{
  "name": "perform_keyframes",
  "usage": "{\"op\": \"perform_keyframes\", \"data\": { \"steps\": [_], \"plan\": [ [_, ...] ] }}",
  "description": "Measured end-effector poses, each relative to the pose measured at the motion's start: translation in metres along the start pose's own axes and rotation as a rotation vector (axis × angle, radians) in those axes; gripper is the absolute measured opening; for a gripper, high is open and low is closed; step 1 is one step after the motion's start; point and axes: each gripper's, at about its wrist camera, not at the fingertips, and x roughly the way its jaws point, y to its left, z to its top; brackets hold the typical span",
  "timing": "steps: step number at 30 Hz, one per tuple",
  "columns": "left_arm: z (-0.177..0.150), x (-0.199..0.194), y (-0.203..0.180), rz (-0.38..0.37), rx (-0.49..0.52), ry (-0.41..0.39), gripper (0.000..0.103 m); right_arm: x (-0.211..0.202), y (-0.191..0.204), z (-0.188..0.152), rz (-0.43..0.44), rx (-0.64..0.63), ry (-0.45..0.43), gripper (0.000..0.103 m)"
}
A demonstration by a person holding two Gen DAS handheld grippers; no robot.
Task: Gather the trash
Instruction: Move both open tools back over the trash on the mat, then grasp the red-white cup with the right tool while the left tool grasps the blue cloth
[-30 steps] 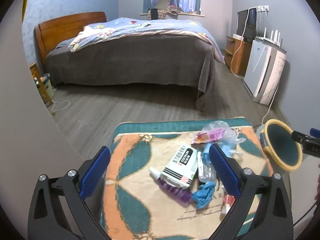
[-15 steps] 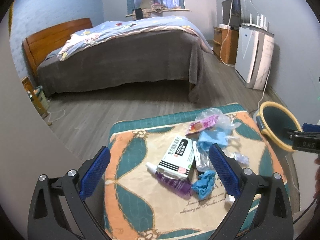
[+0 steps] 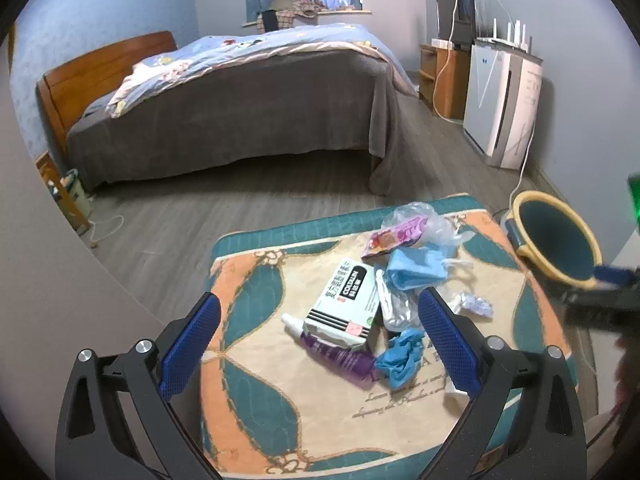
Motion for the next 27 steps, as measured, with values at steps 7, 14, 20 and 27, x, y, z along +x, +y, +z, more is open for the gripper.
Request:
{"op": "perform_keyframes", "data": {
  "steps": [7, 14, 20, 27],
  "plan": [
    [0.001, -0.001, 0.001, 0.001, 0.0, -0.005, 0.098, 0.023, 0.022, -0.028, 0.024, -0.02, 0.072, 0.097],
    [0.003, 0.002, 0.011, -0.005, -0.038, 0.008, 0.098, 0.044, 0.065, -0.062, 0.088, -0.129, 0.144, 0.097],
    [0.002, 0.007, 0.019, -0.001, -0.07, 0.025, 0.098, 0.057, 0.096, -0.079, 0.119, -0.283, 0.208, 0.051],
    [0.002, 0.01, 0.03, 0.027, -0.113, 0.04, 0.098, 0.025, 0.106, -0.071, 0.139, -0.354, 0.204, 0.011]
  ]
}}
